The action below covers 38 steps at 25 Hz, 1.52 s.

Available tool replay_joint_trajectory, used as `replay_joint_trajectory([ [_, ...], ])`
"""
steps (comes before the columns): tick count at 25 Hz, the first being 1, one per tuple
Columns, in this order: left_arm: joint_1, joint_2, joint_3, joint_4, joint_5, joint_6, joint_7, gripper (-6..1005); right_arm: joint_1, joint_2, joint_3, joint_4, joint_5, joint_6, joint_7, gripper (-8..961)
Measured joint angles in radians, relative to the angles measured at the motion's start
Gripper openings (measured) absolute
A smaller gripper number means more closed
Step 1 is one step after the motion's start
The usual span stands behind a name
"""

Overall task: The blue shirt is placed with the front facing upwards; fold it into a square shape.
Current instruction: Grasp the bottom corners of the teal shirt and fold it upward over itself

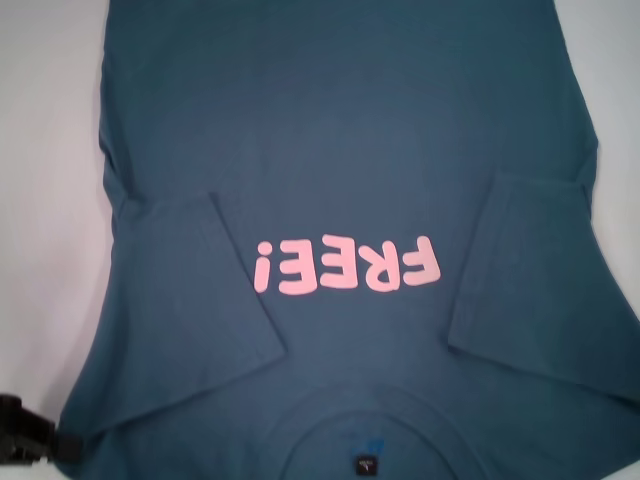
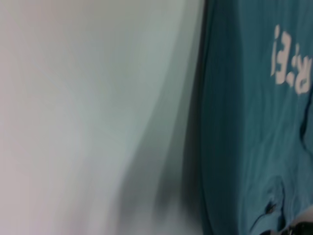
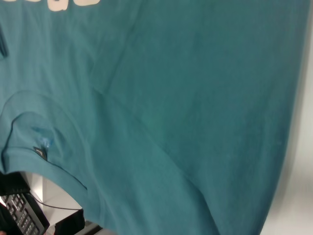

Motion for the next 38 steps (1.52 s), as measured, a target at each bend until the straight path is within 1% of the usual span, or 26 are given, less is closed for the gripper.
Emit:
replay_joint_trajectory([
  [4,0.006,-0.009,0.013,-0.013,0.017,0.009,0.004,28,-0.001,0.000,0.012,-0.001,-0.007,-0.003,-0.006,19],
  [8,0.007,-0.009,-0.005,-0.020,0.010,0.031,0.038,28,0.009,0.000,0.026,-0.009,0.008,-0.001,-0.030,20],
  [12,-0.009,-0.001,-0.045,-0.015,-0.015,0.065,0.074,27,0.027,0.001,0.030,-0.010,0.051,-0.005,-0.046,20],
  [15,-0.016,0.006,-0.044,-0.011,-0.020,0.067,0.072,27,0.037,0.000,0.025,-0.011,0.062,-0.007,-0.050,21],
  [21,-0.016,0.003,-0.036,-0.010,-0.011,0.067,0.070,28,0.030,0.004,0.003,-0.005,0.035,-0.010,-0.045,21],
  [26,-0.022,0.007,-0.041,-0.012,-0.020,0.066,0.072,27,0.030,0.001,0.016,-0.010,0.040,-0.010,-0.048,22],
  [29,-0.042,0.007,-0.047,-0.015,-0.049,0.065,0.071,27,0.045,-0.006,0.029,-0.011,0.092,-0.010,-0.059,22],
  [32,-0.074,0.015,-0.054,-0.013,-0.094,0.062,0.049,28,0.065,-0.019,0.042,-0.011,0.170,-0.009,-0.056,23],
  [36,-0.133,0.026,-0.068,-0.010,-0.116,0.052,0.007,28,0.095,-0.036,0.086,-0.011,0.218,0.013,-0.041,23],
  [38,-0.164,0.028,-0.074,-0.009,-0.118,0.045,-0.015,27,0.108,-0.041,0.114,-0.011,0.222,0.032,-0.032,24],
])
